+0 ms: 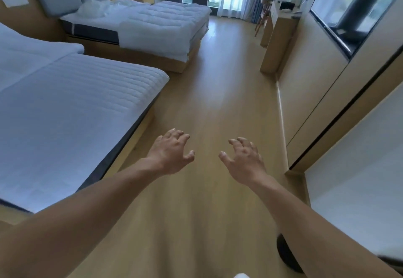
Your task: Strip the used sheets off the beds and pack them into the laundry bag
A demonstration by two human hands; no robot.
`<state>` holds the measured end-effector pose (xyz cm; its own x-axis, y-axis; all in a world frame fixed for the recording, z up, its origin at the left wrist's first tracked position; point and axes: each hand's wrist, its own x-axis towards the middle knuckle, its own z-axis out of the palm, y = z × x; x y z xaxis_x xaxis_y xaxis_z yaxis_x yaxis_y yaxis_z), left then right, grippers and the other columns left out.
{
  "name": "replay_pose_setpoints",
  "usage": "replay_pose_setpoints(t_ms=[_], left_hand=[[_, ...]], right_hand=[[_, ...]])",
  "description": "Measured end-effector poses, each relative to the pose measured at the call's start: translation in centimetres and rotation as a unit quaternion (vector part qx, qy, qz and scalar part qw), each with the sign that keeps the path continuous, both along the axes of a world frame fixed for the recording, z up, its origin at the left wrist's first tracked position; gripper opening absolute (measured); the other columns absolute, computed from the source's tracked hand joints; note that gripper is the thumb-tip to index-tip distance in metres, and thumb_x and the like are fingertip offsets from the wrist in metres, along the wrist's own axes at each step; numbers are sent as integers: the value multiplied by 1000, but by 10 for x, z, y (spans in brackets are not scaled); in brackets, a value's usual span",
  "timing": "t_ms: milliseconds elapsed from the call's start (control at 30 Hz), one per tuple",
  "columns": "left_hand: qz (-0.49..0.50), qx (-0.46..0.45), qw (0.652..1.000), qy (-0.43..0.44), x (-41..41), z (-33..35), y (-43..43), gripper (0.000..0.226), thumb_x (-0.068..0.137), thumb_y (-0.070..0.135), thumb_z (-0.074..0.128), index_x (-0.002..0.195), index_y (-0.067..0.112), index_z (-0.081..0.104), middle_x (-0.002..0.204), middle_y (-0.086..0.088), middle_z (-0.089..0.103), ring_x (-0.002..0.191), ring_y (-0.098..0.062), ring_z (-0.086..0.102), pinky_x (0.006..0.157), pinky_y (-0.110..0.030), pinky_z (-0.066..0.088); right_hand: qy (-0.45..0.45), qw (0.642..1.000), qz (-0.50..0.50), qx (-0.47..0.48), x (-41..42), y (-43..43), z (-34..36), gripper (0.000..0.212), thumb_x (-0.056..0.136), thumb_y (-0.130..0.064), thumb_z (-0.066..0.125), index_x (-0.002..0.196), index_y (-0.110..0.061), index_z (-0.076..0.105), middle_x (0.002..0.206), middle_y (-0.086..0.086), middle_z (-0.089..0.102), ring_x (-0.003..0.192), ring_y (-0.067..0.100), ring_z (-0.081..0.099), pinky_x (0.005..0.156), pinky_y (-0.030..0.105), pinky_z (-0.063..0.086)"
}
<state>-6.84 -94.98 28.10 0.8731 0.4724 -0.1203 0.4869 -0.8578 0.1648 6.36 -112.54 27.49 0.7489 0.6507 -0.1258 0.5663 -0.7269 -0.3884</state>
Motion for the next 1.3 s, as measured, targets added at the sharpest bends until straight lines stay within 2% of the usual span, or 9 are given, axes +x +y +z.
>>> replay_pose_setpoints(t_ms=[167,500,700,1133,1300], left_hand=[[-6,13,1000,2,120,-3,46,67,97,53,44,154,19,32,162,-3,28,152,-21,16,121,-41,23],[59,-3,998,-32,332,22,123,65,99,50,44,154,19,33,162,-3,28,152,-20,18,121,-42,22],[75,-3,997,-24,425,14,191,65,98,51,43,155,20,31,162,-2,27,152,-19,18,122,-42,21],[63,-8,997,-48,642,14,413,65,98,50,45,153,18,34,161,-3,31,151,-19,20,121,-41,24],[65,-3,997,-47,706,13,486,64,98,50,46,153,19,35,161,-3,31,151,-17,19,120,-40,24]], right_hand=[[0,1000,-8,18,117,51,-6,62,98,-53,48,152,-24,39,161,1,28,149,23,20,118,41,24],[-17,999,48,16,351,139,13,60,99,-53,47,151,-25,39,161,2,29,149,23,20,119,40,23],[-11,996,92,16,444,217,8,61,98,-54,46,152,-27,37,162,0,26,150,21,18,118,40,21],[-21,994,102,18,652,439,16,62,98,-55,46,153,-28,35,161,0,27,150,21,18,120,42,23],[-14,989,144,11,722,513,13,63,99,-54,46,154,-28,33,162,-2,24,151,20,16,120,42,22]])
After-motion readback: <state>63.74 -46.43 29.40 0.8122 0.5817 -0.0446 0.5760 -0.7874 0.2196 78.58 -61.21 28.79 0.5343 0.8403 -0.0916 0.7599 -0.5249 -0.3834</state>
